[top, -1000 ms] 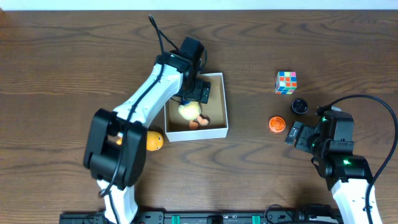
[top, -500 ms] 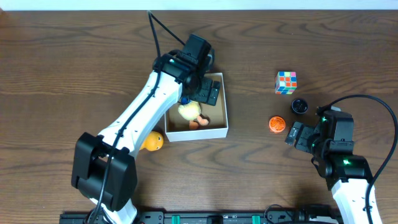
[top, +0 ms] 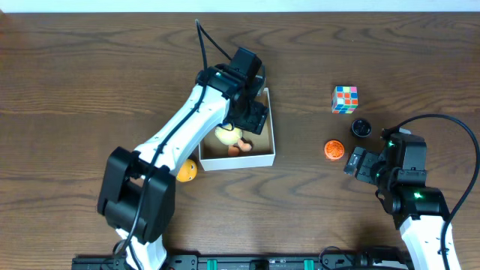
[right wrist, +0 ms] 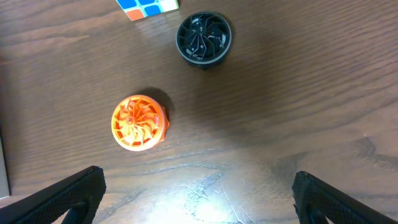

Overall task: Pack container
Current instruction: 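Lower the duck into the box and open the left gripper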

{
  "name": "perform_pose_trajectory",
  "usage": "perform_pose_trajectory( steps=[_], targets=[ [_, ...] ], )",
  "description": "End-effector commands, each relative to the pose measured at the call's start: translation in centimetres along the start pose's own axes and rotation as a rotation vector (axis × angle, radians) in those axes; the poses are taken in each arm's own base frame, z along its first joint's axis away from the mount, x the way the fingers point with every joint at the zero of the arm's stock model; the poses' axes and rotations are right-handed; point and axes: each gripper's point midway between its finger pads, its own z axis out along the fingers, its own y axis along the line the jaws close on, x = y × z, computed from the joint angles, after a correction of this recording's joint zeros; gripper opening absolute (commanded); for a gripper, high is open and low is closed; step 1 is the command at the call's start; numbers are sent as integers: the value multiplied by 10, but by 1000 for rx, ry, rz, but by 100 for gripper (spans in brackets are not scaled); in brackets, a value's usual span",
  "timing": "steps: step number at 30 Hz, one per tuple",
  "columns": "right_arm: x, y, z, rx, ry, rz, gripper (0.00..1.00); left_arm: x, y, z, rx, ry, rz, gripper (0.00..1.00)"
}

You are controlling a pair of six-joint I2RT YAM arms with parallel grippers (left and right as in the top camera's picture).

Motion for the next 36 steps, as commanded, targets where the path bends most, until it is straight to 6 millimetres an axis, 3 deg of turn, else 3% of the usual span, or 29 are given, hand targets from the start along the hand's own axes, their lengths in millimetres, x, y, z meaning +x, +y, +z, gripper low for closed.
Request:
perform_pose_trajectory(
  steps=[1, 12, 19, 24, 25, 28, 30, 33, 36],
  targets=[
    [-9, 0, -4, 5, -22, -10, 99, 7, -2, 18, 27, 51, 13, 69],
    [-9, 0, -4, 6, -22, -14, 99, 19, 6, 52, 15, 144, 10, 64],
    [-9, -1, -4, 7, -22, -27, 99, 20, 25, 52, -88, 146, 29, 64],
    [-9, -1, -4, 6, -22, -36, 99, 22, 25, 52, -91, 152, 28, 64],
    [-9, -1, -4, 6, -22, -36, 99, 22, 25, 52, -91, 152, 28, 65],
    [-9, -1, -4, 6, -22, -36, 99, 22, 25, 52, -91, 152, 28, 83],
    [-9, -1, -4, 6, -22, -36, 99, 22, 25, 52, -91, 152, 29, 85],
    [-9, -1, -4, 6, -22, -36, 99, 21, 25, 52, -91, 151, 29, 98],
    [-9, -1, -4, 7, -20, -36, 99, 21, 25, 52, -90, 147, 29, 98]
  ],
)
